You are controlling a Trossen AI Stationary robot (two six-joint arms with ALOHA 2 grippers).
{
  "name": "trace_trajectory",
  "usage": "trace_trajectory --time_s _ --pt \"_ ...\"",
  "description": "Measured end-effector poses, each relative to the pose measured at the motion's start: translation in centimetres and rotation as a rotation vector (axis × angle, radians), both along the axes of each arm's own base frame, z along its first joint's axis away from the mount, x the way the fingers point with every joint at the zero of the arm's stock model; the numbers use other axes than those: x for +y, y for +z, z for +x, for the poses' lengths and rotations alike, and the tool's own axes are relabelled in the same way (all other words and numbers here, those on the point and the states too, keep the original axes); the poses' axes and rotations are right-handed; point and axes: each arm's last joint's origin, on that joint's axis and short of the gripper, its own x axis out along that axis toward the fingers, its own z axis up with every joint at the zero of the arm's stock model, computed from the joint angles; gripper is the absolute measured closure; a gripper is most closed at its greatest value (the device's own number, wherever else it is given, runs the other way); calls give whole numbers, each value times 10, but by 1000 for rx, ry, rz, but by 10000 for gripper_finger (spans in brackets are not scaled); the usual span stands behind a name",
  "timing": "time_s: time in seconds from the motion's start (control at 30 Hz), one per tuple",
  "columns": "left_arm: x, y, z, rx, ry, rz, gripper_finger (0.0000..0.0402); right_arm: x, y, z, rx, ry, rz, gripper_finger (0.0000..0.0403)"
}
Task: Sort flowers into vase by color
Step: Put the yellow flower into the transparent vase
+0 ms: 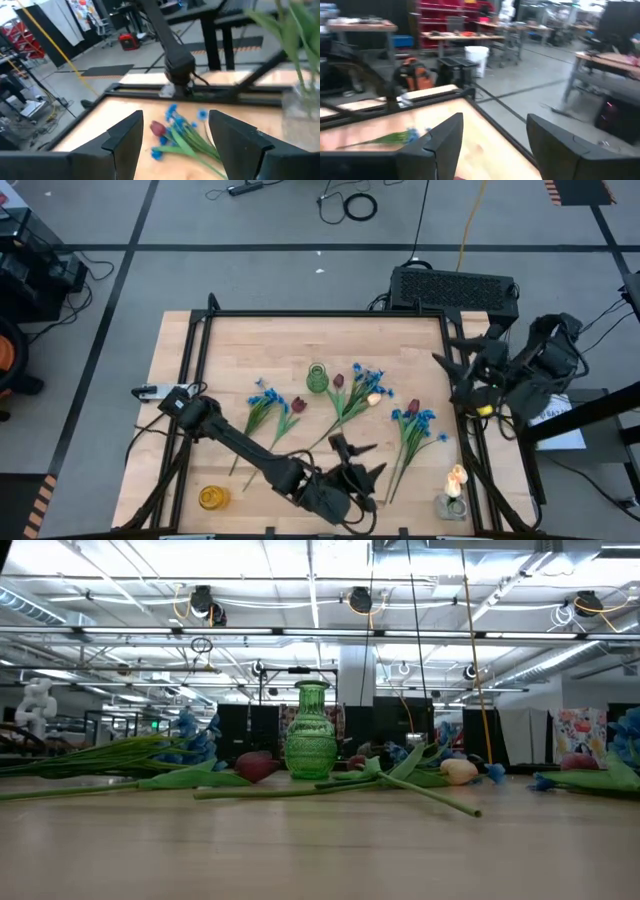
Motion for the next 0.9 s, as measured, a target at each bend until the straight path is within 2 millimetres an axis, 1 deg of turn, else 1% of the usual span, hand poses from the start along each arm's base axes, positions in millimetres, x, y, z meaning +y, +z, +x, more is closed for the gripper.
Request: trace_trajectory --time_s 0.07,0.13,0.2,0.33,0.43,0.57,0.63,0.73,0.9 --pt "8 3 0 32 11 26 169 -3 -3 3 14 -27 20 198" --pt "18 -3 3 98 27 62 169 -4 -5 7 16 -58 43 199" --pt "31 -11 7 164 35 86 169 -3 -12 14 16 -98 49 200" --pt "55 -18 14 250 -3 20 169 6 -34 39 80 -109 30 200" --pt "66 -23 16 314 -34 -2 169 15 -53 58 141 -77 0 200" --pt "69 -21 8 399 -66 -18 169 23 -70 73 233 14 -35 200" --pt "68 -16 -2 448 -79 -50 169 26 -81 78 284 68 -35 200" --pt "65 -12 -18 525 -82 -99 169 26 -92 81 315 130 -14 200" --pt "54 -18 -33 602 -51 -127 169 27 -109 91 331 243 0 200"
